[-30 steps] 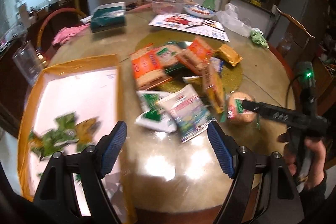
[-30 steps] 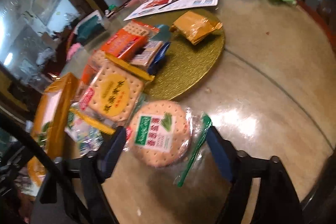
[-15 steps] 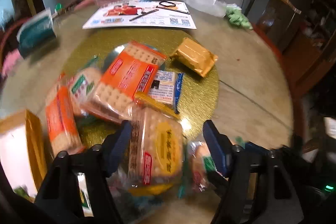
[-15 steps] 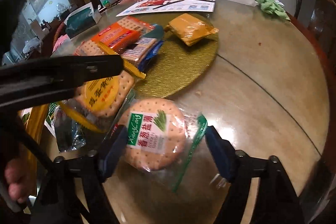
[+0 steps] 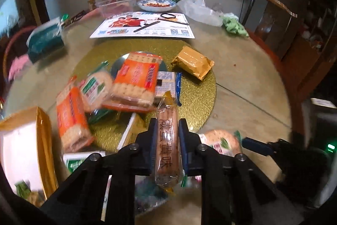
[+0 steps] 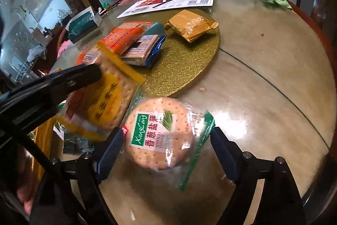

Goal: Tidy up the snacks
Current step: 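Grasp a brown wrapped biscuit stick with the left tool while the right tool grasps a round scallion cracker pack, then carry the biscuit stick and round cracker pack over the tray and open both tools, then move both open tools back toward the snacks on the lazy susan, then grasp the white Dole packet with the right tool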

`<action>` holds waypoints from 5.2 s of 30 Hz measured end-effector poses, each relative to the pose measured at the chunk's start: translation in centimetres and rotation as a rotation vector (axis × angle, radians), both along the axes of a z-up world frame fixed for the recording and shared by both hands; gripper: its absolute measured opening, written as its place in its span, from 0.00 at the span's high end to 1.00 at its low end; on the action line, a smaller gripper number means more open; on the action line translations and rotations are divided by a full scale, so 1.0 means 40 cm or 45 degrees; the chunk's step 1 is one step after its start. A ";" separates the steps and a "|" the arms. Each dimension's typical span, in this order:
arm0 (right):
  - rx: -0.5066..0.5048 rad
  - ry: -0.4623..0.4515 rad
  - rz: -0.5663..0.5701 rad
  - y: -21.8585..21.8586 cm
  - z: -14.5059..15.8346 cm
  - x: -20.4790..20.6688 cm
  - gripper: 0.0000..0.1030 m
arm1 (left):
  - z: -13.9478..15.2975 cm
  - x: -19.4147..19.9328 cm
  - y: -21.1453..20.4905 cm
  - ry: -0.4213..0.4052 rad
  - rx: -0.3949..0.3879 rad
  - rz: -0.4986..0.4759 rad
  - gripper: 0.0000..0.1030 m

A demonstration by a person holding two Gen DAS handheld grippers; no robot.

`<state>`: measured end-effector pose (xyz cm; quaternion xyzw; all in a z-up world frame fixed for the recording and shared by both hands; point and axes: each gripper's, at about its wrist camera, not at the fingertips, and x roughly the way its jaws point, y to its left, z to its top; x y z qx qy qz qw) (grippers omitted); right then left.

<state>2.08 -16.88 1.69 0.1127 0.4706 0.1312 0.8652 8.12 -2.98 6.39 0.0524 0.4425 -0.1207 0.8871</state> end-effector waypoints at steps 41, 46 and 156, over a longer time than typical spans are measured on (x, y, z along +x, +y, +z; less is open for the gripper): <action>0.132 -0.346 0.242 0.207 0.222 -0.168 0.27 | 0.175 -0.401 0.630 -0.137 -0.518 0.529 0.81; 0.192 -0.334 0.575 0.455 0.253 -0.092 0.27 | 0.178 -0.356 0.772 -0.131 -0.487 0.686 0.81; 0.232 0.004 0.356 0.171 0.046 0.013 0.25 | 0.106 -0.328 0.324 -0.089 0.082 0.444 0.24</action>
